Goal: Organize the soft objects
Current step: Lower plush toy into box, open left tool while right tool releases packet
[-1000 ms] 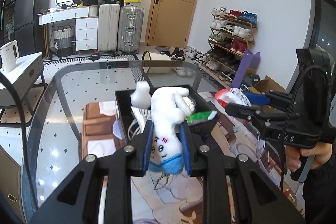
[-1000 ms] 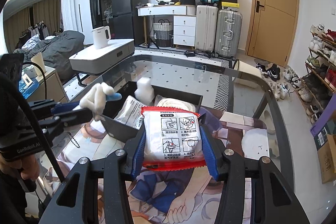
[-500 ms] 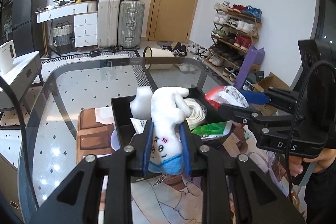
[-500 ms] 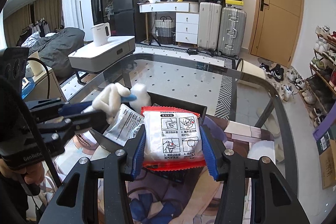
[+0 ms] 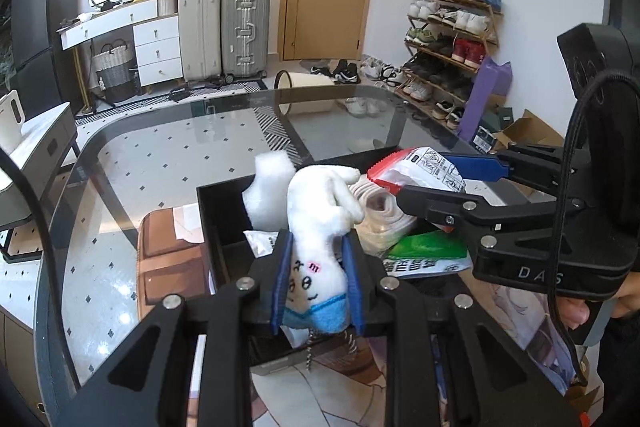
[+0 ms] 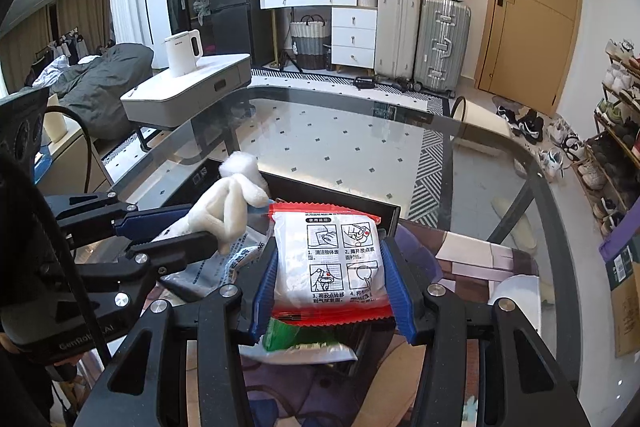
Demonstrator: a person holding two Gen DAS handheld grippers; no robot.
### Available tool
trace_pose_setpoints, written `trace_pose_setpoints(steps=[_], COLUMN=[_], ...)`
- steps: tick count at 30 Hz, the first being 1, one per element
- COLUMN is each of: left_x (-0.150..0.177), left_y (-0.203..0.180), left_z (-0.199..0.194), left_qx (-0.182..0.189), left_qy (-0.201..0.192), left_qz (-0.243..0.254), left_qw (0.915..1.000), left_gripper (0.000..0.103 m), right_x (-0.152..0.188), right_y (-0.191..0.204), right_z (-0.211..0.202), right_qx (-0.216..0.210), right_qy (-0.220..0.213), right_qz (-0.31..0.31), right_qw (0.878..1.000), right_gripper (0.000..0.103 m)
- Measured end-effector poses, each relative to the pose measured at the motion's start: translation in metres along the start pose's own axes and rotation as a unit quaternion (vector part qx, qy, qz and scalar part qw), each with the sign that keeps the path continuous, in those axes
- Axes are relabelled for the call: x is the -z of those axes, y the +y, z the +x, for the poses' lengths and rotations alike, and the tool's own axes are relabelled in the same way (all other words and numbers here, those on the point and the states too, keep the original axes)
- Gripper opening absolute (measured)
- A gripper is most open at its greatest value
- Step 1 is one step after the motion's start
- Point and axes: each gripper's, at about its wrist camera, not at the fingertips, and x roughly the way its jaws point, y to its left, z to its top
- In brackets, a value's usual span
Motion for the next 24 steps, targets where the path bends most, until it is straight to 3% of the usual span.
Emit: trace_pose_setpoints(steps=[18, 22, 24], left_x=[0.01, 0.011, 0.011], left_y=[0.007, 0.005, 0.004], left_z=[0.014, 0.009, 0.004], left_qx=[0.002, 0.005, -0.002], left_qy=[0.006, 0.008, 0.0], left_qz=[-0.011, -0.006, -0.007], left_qw=[0.9999, 0.9999, 1.0], left_gripper=[0.026, 0.036, 0.049], right_x=[-0.006, -0.005, -0.004], right_y=[0.014, 0.011, 0.008], right_z=[0.032, 0.022, 0.013], right_qx=[0.005, -0.002, 0.016], right_qy=[0.019, 0.003, -0.007], right_qz=[-0.036, -0.043, -0.053], right_qw=[0.999, 0.999, 0.998], right_gripper=[0.049, 0.051, 0.062])
